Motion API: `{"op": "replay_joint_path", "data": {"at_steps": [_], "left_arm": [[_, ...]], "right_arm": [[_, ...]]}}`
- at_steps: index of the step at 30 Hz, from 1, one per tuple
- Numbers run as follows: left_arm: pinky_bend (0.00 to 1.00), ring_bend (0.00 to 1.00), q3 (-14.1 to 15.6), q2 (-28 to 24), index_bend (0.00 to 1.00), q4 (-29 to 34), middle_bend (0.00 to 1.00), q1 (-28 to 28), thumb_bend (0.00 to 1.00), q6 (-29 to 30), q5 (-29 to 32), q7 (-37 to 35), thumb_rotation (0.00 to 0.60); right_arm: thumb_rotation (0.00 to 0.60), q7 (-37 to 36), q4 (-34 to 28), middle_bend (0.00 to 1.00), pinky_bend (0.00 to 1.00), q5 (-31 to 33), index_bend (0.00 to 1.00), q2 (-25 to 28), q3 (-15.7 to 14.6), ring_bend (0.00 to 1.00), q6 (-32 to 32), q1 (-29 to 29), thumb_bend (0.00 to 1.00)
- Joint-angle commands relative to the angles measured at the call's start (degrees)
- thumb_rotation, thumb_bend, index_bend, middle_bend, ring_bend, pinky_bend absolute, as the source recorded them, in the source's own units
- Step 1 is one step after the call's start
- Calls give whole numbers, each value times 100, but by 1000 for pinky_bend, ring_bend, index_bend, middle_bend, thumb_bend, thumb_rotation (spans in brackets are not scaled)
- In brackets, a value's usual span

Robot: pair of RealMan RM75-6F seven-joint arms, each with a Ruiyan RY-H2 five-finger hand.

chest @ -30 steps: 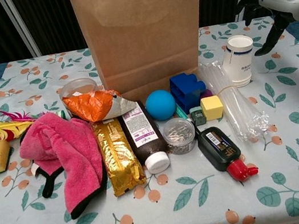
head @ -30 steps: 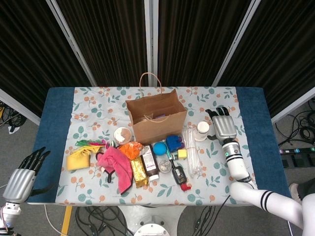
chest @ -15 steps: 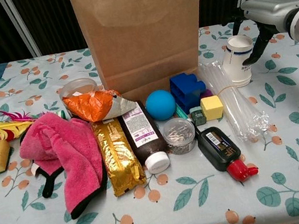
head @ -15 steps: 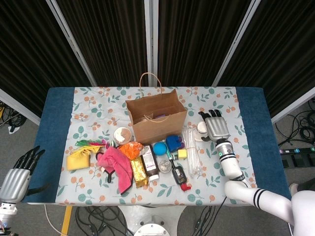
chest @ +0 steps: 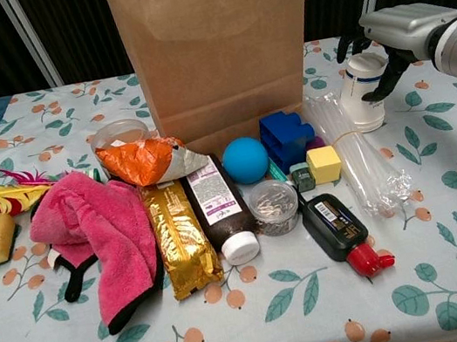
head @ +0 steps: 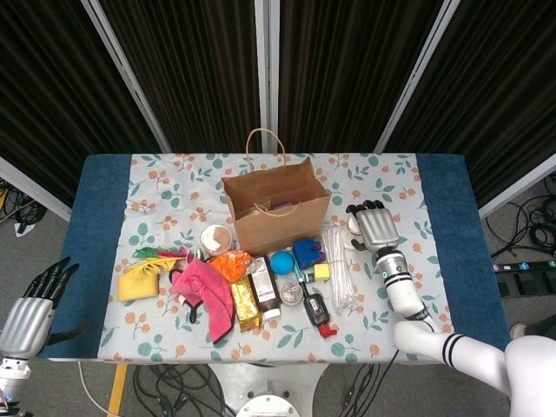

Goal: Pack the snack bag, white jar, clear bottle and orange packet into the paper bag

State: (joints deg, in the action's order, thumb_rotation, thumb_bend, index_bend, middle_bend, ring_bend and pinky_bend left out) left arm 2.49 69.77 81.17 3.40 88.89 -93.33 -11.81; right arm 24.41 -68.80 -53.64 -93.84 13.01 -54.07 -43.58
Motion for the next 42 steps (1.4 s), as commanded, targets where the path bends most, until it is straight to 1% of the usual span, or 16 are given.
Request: {"op": "replay_joint_path", "data": {"at_steps": [1,5,10,13,16,19,22,25,28,31,33,39,41,42], "left_arm": [[152,72,1,-4,89,10,101,2,2,-10,2,6,600],[152,72,-1,-7,89,24,101,1,2,-20,12,3,600],[152,72,2,8,89,29,100,13,2,-57,19,-20,600],[152,72,10,26,89,27,101,19,2,-66,1,-16,600],[152,72,9,39,89,33,101,22,2,-62,-7,-22,600],[152,72,10,31,89,46,100,18,2,-34,-29,-28,600],[152,72,5,13,89,57,100,19,2,-24,-32,-36,600],[153,72,2,2,89,70,100,16,2,-2,-43,-35,600],[152,72,-3,-2,89,89,100,15,3,21,-58,-25,600],[153,72,-2,-15,89,99,100,5,2,42,-63,-19,600],[152,72,-12,-29,89,97,100,-1,3,54,-48,-28,600],[152,72,-30,-43,89,35,101,-28,2,61,20,-117,600],[152,72,-34,-41,89,10,101,-34,2,64,32,-148,600],[152,72,-37,-39,89,-1,101,-38,2,69,36,-160,600]], "right_arm": [[600,4,6,385,235,-9,329,3,14,224,-28,7,166],[600,47,-52,413,268,-78,371,53,28,252,-132,21,185],[600,92,-506,417,271,-225,375,336,216,254,-508,51,195],[600,189,-1023,418,273,-304,377,689,475,255,-831,41,201],[600,349,-1711,425,283,-329,385,1151,869,266,-1156,-16,207],[600,559,-2355,426,284,-237,386,1576,1229,266,-1333,-97,209],[600,750,-2911,426,284,-107,386,1854,1538,266,-1512,-195,209],[600,870,-3293,426,284,-60,386,1905,1751,266,-1706,-344,211],[600,989,-3469,426,284,-104,386,1755,1871,266,-1913,-561,216],[600,1149,-3477,426,284,-88,386,1517,1908,266,-2035,-816,221],[600,1275,-3426,426,284,-14,386,1340,1878,266,-2065,-977,222],[600,1462,-3130,426,284,134,386,862,1612,266,-2079,-1237,215],[600,1397,-3029,416,278,199,385,725,1545,262,-2030,-1280,175],[600,1347,-3007,401,263,225,370,689,1520,251,-1989,-1288,132]]}}
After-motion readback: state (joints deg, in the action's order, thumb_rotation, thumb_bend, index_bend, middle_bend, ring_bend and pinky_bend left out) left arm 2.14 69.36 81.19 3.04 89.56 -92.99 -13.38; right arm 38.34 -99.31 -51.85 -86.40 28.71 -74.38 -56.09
